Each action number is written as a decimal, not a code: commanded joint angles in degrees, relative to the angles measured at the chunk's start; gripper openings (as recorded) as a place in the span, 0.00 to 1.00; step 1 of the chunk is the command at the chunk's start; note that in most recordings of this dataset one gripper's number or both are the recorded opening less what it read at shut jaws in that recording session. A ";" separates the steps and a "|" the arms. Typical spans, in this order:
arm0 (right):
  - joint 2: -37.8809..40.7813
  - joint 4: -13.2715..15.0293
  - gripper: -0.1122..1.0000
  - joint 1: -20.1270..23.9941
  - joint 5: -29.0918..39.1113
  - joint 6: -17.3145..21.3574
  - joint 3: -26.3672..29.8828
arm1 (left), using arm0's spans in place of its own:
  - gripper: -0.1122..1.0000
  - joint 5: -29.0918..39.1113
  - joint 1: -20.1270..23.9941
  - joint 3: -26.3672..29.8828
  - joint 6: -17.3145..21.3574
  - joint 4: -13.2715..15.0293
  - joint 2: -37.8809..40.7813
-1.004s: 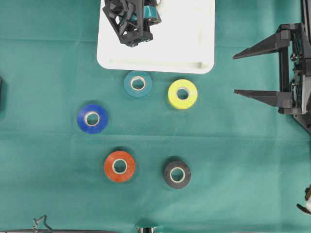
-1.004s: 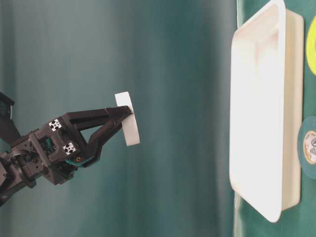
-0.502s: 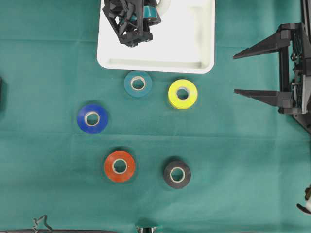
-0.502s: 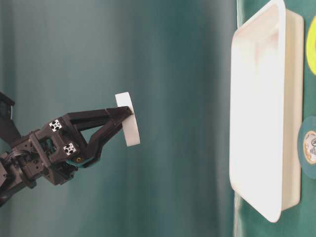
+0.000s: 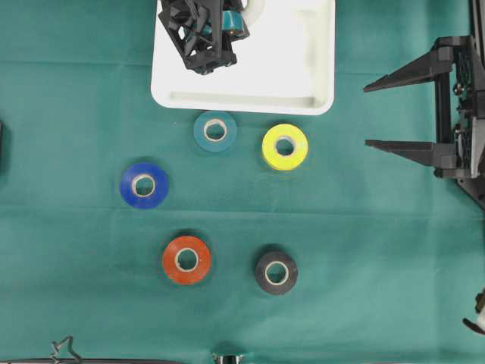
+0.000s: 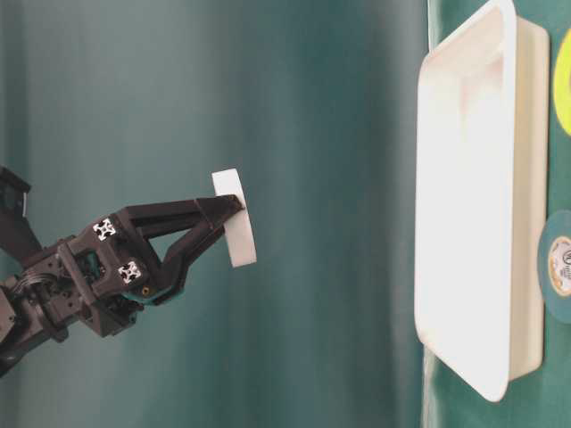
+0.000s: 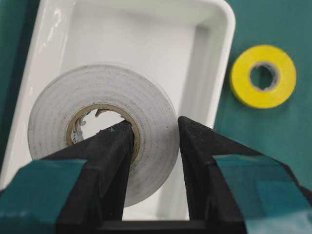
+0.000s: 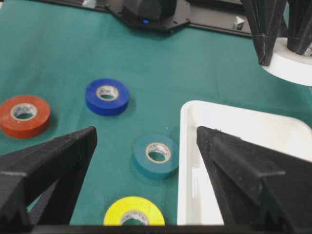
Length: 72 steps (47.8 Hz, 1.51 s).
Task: Pick up the tape from a random location and place it into the white case.
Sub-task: 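Lower the white roll into the tray and open the left gripper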
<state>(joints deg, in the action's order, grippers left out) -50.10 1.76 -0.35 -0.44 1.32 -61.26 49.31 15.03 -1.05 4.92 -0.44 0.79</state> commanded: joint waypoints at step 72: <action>1.41 0.09 0.93 -0.09 -0.35 0.00 1.49 | 0.33 -23.03 5.10 -11.07 0.09 -0.18 13.62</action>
<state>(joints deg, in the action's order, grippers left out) -48.87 1.76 -0.35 -0.53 1.32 -61.26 27.42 19.95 -13.18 5.01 -0.53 14.50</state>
